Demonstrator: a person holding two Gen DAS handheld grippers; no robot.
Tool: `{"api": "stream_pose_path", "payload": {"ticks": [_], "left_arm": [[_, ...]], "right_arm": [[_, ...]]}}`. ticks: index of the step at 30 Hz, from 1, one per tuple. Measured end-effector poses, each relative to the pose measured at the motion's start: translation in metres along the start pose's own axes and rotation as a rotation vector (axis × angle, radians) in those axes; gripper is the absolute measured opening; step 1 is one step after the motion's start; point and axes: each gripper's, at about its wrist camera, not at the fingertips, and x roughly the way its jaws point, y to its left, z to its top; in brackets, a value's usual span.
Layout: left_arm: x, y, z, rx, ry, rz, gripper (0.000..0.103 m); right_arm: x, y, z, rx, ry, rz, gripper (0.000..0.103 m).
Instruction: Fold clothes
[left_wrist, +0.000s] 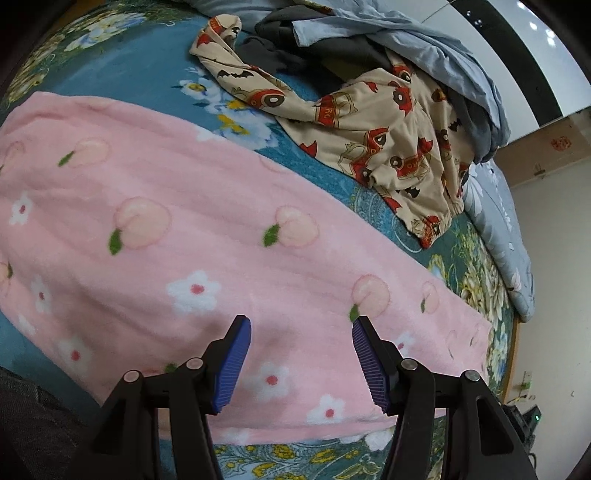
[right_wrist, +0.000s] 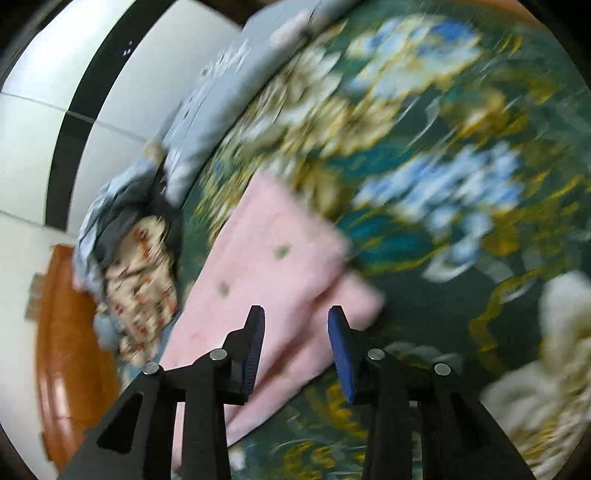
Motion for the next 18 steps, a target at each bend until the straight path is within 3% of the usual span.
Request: {"api": "stream_pose_path", "payload": {"ticks": [6,8,14,18], "left_arm": [[-0.007,0.011,0.001,-0.047,-0.021,-0.037,0.062],[-0.007,0.01,0.001,-0.041,-0.025,-0.04,0.062],[-0.002,0.005,0.001,-0.009,-0.015,-0.021,0.062],[0.008,0.003,-0.001,0.003,0.026,0.006,0.062]], "right_arm": [[0.033,-0.008,-0.002,0.148,0.027,0.031,0.036],[0.029,-0.004,0.0,0.171,-0.002,0.057,0.007],[-0.026,0.036,-0.005,-0.01,-0.066,0.146,0.006],[-0.016,0.019,-0.01,-0.036,-0.02,0.03,0.006]]}}
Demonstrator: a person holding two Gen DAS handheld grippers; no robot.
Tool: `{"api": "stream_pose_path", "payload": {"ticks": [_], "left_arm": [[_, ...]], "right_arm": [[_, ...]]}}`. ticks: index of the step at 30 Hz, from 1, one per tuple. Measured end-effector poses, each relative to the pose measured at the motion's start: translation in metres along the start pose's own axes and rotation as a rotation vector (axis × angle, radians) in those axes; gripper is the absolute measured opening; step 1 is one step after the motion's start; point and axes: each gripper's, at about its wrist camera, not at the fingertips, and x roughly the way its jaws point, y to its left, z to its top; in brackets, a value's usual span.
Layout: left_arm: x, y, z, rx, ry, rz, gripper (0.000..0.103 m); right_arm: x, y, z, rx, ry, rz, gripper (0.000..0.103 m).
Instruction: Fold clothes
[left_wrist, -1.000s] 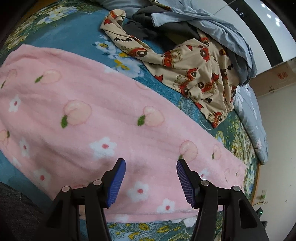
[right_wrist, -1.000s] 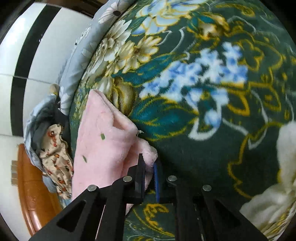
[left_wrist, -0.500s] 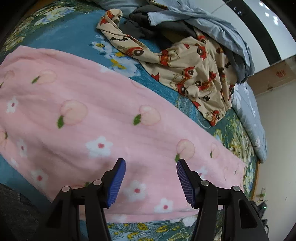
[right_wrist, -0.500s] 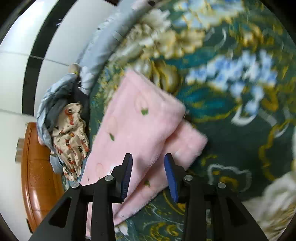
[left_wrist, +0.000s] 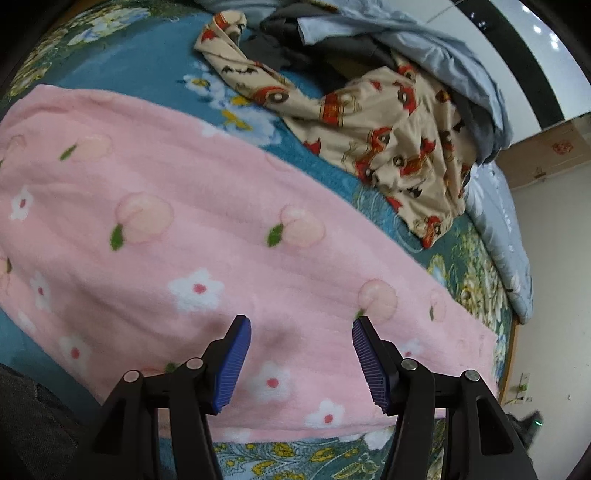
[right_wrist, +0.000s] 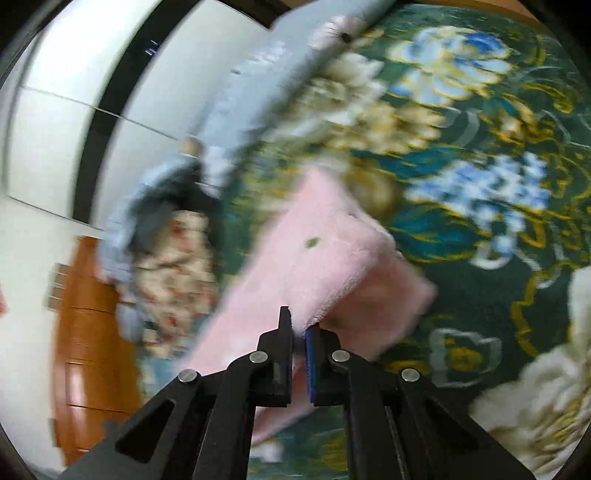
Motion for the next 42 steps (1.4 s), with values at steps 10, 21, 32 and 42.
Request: {"api": "stream_pose_path", "payload": {"ticks": [10,21,32,42], "left_arm": [[0.003,0.006,0.001,-0.047,0.002,-0.043,0.062],[-0.005,0.004,-0.001,-0.045,-0.033,-0.082,0.061],[-0.029,0.018,-0.002,-0.1,-0.108,-0.204,0.061],[-0.127,0.033,0.02,-0.071,-0.345,-0.289,0.062]], "right_arm": [[0.02,-0.038,-0.007,0.141,0.033,-0.059,0.045],[0.03,-0.062,0.001,0.391,-0.079,0.001,0.037],[-0.002,0.016,0.034,0.121,-0.135,-0.093,0.013],[0.028,0.251,-0.063,-0.607,-0.074,0.075,0.013]]}}
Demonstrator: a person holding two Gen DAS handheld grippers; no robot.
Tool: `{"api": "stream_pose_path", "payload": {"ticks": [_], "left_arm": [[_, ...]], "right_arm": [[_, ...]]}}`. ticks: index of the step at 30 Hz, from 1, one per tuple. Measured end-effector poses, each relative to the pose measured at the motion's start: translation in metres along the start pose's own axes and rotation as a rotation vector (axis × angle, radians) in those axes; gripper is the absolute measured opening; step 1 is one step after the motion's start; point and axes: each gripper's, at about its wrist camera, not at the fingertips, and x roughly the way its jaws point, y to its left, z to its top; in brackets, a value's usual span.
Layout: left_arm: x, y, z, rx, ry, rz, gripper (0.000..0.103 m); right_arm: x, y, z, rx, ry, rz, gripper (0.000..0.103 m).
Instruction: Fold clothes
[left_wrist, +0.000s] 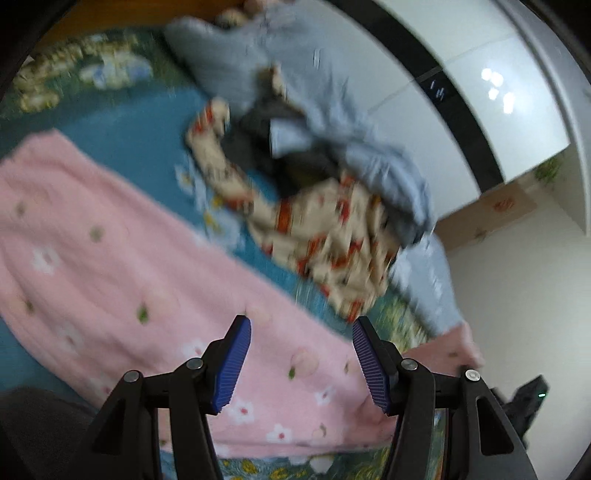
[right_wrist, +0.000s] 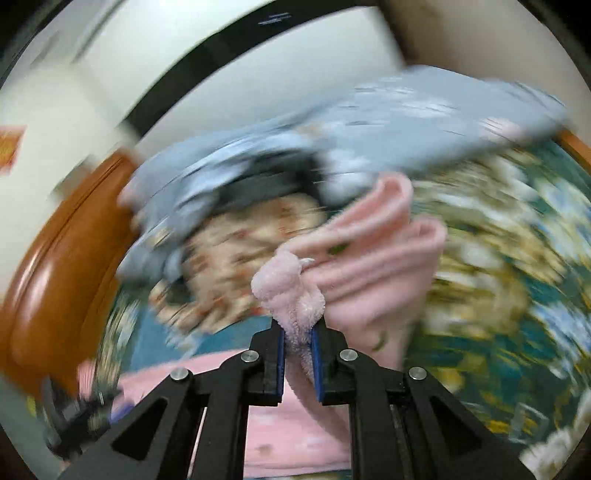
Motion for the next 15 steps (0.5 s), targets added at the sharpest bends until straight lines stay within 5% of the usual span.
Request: {"api": "stream_pose_path", "payload": {"ticks": [6,11,15], "left_arm": [[-0.058,0.03,0.022,-0.029,-0.143,0.034,0.062],[-0.063,0.055,0.024,-0.076,-0.138,0.045,0.062],[-0.048,0.066,0.016,-0.104,-0.092,0.039,0.062]], "right_arm": [[0.098,0.115,-0.053,-0.199,0.209,0.13,0.013],[0.151,0.167,-0.105,-0.317,0.358,0.132,0.013],[0.142,0.187,-0.115,-0.379,0.341,0.196,0.013]]}}
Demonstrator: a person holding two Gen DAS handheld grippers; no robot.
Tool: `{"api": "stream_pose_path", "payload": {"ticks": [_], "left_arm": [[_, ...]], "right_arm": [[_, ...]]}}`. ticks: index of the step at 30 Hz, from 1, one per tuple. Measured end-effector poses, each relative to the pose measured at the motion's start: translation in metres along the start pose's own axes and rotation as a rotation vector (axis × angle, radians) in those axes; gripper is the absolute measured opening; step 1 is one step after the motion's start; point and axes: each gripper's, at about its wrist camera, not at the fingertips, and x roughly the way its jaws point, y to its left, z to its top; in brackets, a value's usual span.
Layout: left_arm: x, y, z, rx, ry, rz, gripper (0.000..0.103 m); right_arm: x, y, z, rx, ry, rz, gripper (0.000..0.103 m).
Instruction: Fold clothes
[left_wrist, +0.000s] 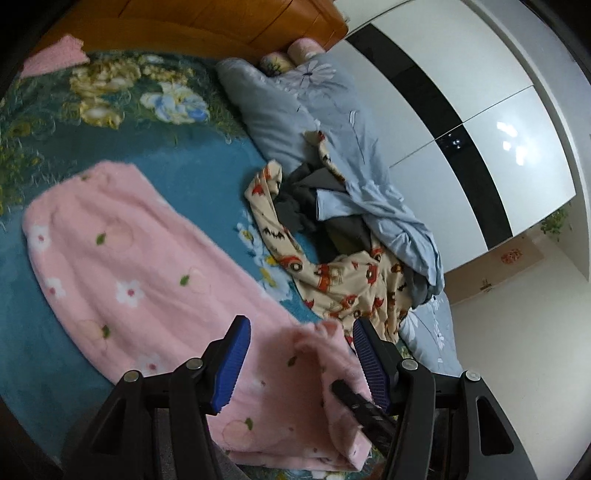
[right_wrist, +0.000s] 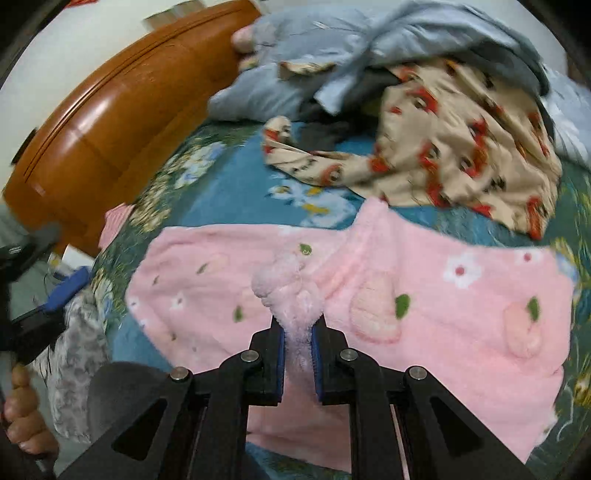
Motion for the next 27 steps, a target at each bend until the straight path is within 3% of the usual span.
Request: {"api": "stream_pose_path", "payload": {"ticks": [3,6,10,12,14,16,21,23,26,27], "left_arm": [[0.013,0.007,-0.008,-0.018,0.042,-0.001,0.062],[0.023,0.011,-0.014,-0.022,0.073,0.013,0.062],[0.026,0.01,-0.015,-0.016,0.075,0.009,0.062],[0.029,0.007,-0.015,-0.016,0.073,-0.008,0.062],[0.032,0.005,-0.014,-0.02,0.078,-0.017,0.062],[0.034,0.004,-0.014,-0.016,0.087,-0.011,0.062],[0.031,0.009,-0.013,-0.019,0.089,0.011,0.062],[0.037,0.009,-0.015,-0.018,0.105,0.017,0.062],[0.05,0.007,-0.019,-0.012,0.137,0.027,0.062],[0.055,0.006,-0.02,-0.01,0.147,0.03,0.062]], "right_arm": [[-0.011,0.002,0.0,-0.025,-0.063,-0.002,0.013],[-0.001,-0.024,0.005,0.091,-0.03,-0.013,0.013],[-0.026,-0.064,0.015,0.293,-0.102,0.0,0.013],[-0.046,-0.064,0.023,0.288,-0.165,-0.012,0.013],[-0.052,-0.046,0.03,0.198,-0.179,-0.015,0.013],[-0.036,-0.018,0.024,0.069,-0.11,0.005,0.013],[0.044,0.025,-0.015,-0.125,0.206,0.088,0.013],[0.064,0.019,-0.022,-0.083,0.284,0.104,0.016],[0.072,0.007,-0.025,-0.009,0.319,0.138,0.021],[0.07,0.004,-0.025,0.006,0.32,0.169,0.032]]}}
